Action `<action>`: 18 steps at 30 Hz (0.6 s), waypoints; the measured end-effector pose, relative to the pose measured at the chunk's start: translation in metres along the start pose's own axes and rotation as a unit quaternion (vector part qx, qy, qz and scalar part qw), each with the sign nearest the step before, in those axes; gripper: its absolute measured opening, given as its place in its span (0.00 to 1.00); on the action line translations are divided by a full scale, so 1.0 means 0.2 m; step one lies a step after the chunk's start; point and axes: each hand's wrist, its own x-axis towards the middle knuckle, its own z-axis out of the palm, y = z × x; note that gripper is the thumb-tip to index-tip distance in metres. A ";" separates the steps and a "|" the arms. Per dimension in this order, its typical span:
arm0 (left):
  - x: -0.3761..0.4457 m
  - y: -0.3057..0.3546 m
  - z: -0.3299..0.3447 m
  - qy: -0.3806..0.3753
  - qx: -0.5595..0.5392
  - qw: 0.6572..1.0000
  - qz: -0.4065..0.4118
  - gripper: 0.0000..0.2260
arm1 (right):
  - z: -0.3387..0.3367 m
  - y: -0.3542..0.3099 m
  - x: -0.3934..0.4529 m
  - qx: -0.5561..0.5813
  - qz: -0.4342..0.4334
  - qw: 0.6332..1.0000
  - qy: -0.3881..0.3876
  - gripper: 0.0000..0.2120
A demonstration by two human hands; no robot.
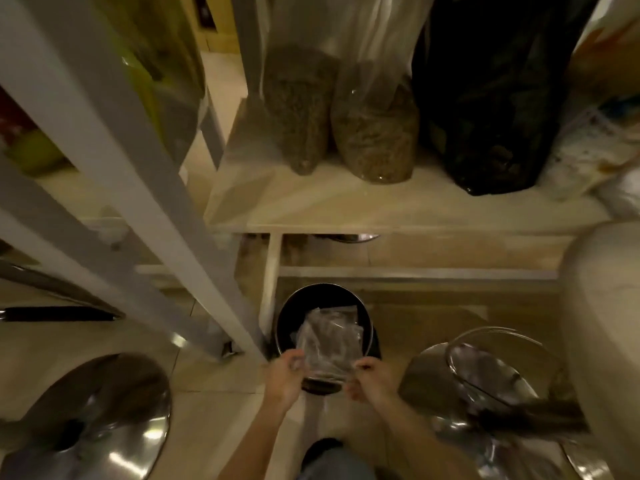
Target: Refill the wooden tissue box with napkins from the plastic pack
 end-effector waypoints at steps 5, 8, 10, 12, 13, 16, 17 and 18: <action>0.22 -0.22 0.09 0.027 0.390 0.915 0.100 0.13 | 0.07 0.08 0.17 -0.176 -0.079 0.981 0.028 0.15; 0.22 -0.25 0.12 0.009 0.463 0.880 0.108 0.16 | 0.07 0.10 0.17 -0.249 -0.106 0.962 0.030 0.19; 0.18 -0.22 0.12 -0.004 0.472 0.877 0.093 0.17 | 0.07 0.06 0.13 -0.245 -0.105 0.963 0.030 0.19; 0.15 -0.16 0.10 -0.006 0.473 0.877 0.081 0.17 | 0.06 0.03 0.08 -0.229 -0.098 0.967 0.044 0.17; 0.12 -0.13 0.09 -0.003 0.473 0.877 0.085 0.17 | 0.05 0.01 0.06 -0.231 -0.099 0.966 0.057 0.16; -0.01 -0.01 0.03 -0.001 0.458 0.884 0.094 0.17 | 0.03 -0.05 -0.06 -0.239 -0.088 0.963 0.083 0.16; -0.06 0.03 0.00 -0.001 0.455 0.885 0.099 0.17 | 0.02 -0.09 -0.12 -0.237 -0.091 0.964 0.082 0.16; -0.13 0.10 -0.02 -0.003 0.445 0.890 0.099 0.17 | 0.02 -0.13 -0.20 -0.236 -0.096 0.964 0.078 0.16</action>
